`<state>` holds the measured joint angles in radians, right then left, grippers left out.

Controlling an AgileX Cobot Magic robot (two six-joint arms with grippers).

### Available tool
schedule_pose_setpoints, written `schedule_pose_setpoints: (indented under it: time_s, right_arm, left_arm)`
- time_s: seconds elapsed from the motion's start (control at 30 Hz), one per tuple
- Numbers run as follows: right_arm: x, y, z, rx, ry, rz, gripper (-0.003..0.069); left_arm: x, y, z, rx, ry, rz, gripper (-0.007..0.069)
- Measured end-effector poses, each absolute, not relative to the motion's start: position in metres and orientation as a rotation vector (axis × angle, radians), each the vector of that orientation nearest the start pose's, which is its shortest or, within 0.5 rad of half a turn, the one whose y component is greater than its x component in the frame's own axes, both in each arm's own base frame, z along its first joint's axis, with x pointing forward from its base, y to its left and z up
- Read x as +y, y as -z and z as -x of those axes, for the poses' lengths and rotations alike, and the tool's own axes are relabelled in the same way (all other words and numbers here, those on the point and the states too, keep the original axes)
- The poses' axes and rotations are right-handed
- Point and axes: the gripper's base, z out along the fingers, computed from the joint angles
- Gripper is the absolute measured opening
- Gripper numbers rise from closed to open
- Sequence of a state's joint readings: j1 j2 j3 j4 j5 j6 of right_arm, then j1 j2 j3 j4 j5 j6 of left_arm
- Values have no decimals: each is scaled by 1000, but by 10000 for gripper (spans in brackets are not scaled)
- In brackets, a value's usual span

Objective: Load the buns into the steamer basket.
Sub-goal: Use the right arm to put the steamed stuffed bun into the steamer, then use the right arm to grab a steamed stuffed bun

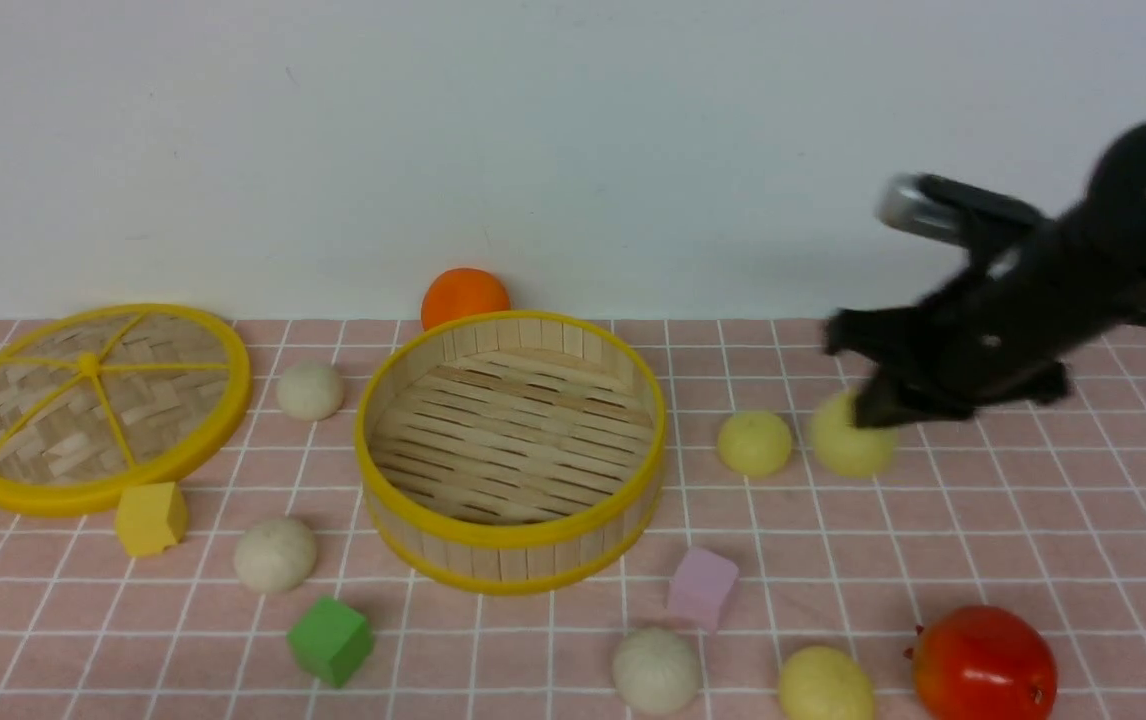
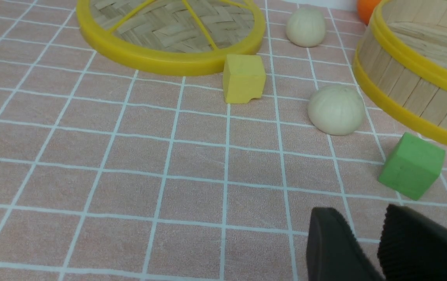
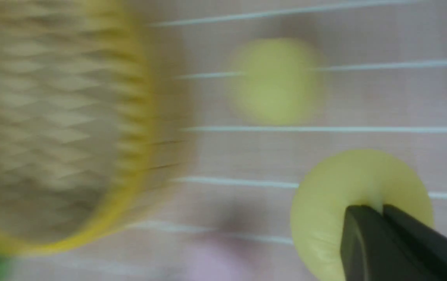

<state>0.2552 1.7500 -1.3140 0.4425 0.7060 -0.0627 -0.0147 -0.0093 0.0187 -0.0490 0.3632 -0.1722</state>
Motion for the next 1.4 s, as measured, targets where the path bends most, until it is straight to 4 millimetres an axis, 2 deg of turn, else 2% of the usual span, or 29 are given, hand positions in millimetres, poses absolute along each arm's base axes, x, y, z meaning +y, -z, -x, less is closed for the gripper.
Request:
schedule_pose_setpoints:
  time_s: [0.07, 0.1, 0.2, 0.23, 0.33, 0.43, 0.5, 0.53, 0.63, 0.7, 0.87, 0.9, 1.0, 1.07, 1.1, 1.17, 1.27, 1.33, 1.4]
  right_arm:
    - [151, -257, -360, 2590, -663, 174, 16]
    - [154, -255, -361, 2592, -670, 181, 16]
    - [189, -252, -374, 2560, -755, 274, 16]
    - [189, -250, -375, 2566, -753, 273, 16]
    - [213, -245, -388, 2540, -776, 338, 16]
    - [233, -231, -401, 2541, -781, 379, 16]
    - [236, -225, -404, 2550, -780, 383, 16]
    - [238, -215, -407, 2573, -777, 388, 16]
    - [239, -202, -408, 2614, -773, 383, 25]
    - [239, -193, -408, 2654, -767, 363, 55]
    - [238, -198, -408, 2650, -759, 362, 171]
    - [236, -202, -408, 2651, -750, 380, 227]
    - [230, -214, -407, 2656, -737, 408, 291]
    - [217, -238, -403, 2644, -735, 419, 339]
    - [215, -240, -403, 2642, -734, 416, 342]
    - [199, -270, -395, 2622, -720, 438, 344]
    - [184, -303, -380, 2610, -669, 487, 323]
    - [179, -309, -374, 2614, -643, 496, 313]
    - [168, -318, -354, 2643, -588, 475, 280]
  left_arm:
    - [-2, -175, -53, 1851, 178, 177, 240]
    - [-2, -175, -53, 1851, 178, 177, 240]
    - [-2, -175, -53, 1851, 178, 177, 240]
    - [-2, -175, -53, 1851, 178, 177, 240]
    - [-2, -175, -53, 1851, 178, 177, 240]
    - [-2, -175, -53, 1851, 178, 177, 240]
    - [-2, -175, -53, 1851, 178, 177, 240]
    - [-2, -175, -53, 1851, 178, 177, 240]
    - [-2, -175, -53, 1851, 178, 177, 240]
    - [-2, -175, -53, 1851, 178, 177, 240]
    - [-2, -175, -53, 1851, 178, 177, 240]
    - [-2, -175, -53, 1851, 178, 177, 240]
    - [-2, -175, -53, 1851, 178, 177, 240]
    - [-2, -175, -53, 1851, 178, 177, 240]
    - [-2, -175, -53, 1851, 178, 177, 240]
    - [-2, -175, -53, 1851, 178, 177, 240]
    - [-2, -175, -53, 1851, 178, 177, 240]
    - [-2, -175, -53, 1851, 178, 177, 240]
    - [-2, -175, -53, 1851, 178, 177, 240]
